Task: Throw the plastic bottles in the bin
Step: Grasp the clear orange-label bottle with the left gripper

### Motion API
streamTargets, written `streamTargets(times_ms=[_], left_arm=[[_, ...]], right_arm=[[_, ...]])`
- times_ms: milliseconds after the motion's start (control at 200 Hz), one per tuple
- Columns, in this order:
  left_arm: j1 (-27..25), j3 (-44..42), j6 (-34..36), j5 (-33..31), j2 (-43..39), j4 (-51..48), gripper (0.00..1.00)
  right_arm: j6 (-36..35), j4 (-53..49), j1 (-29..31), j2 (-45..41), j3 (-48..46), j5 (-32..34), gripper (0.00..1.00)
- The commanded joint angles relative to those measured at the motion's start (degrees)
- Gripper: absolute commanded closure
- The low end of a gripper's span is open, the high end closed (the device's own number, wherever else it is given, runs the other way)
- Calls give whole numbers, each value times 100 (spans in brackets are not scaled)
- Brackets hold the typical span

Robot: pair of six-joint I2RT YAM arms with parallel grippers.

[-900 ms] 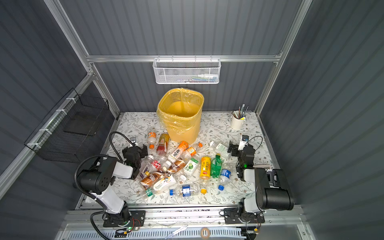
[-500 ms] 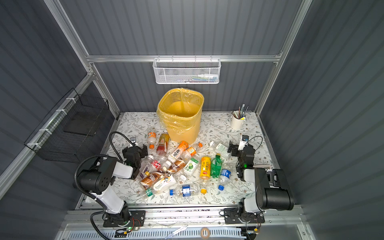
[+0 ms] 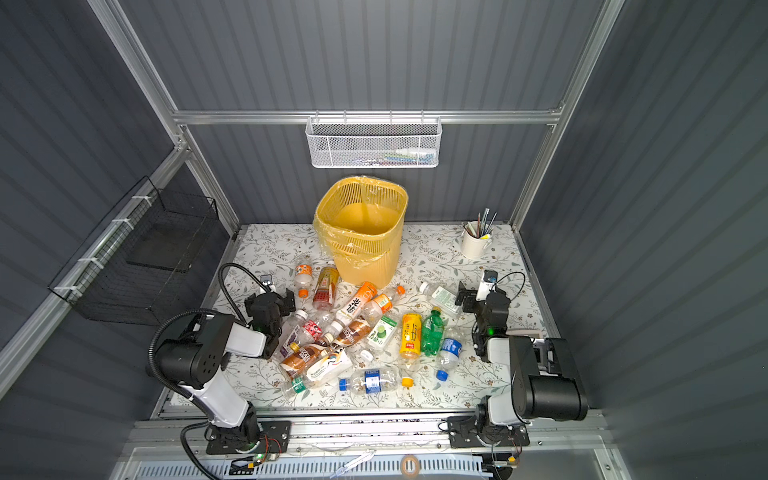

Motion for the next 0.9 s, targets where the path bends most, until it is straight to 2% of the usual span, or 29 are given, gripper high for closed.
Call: streamTargets(times_ms=[0,180,250,290,390,520,740,895], left_arm=[[51,97,-4,-4,43,23,0],[207,207,-69,303,-34,-262,0],[209,409,-106,206,-340,-882,0],[209,621,-142,173,-608,-1536,0],[209,1163,-263,110,-1256,-2987,0],[200,1882,-534,362,-1574,-4243,0],[200,3678,-640,1505,-602,-6096,0],[174,4345,-883,2025,105,-6524,1]], right_arm=[[28,6,-12,24,103,11,1],[36,10,-37,8,94,-41,1],[36,-292,-38,-122,215,-56,1],[57,-810,-38,-316,378,-66,1],[217,-2840,-37,-894,1185,-209,1],[735,-3406,-38,-1375,1406,-378,1],[1094,-4889,5,-1347,2202,-917,1],[1240,-5159,25,-1337,2257,-1017,1]])
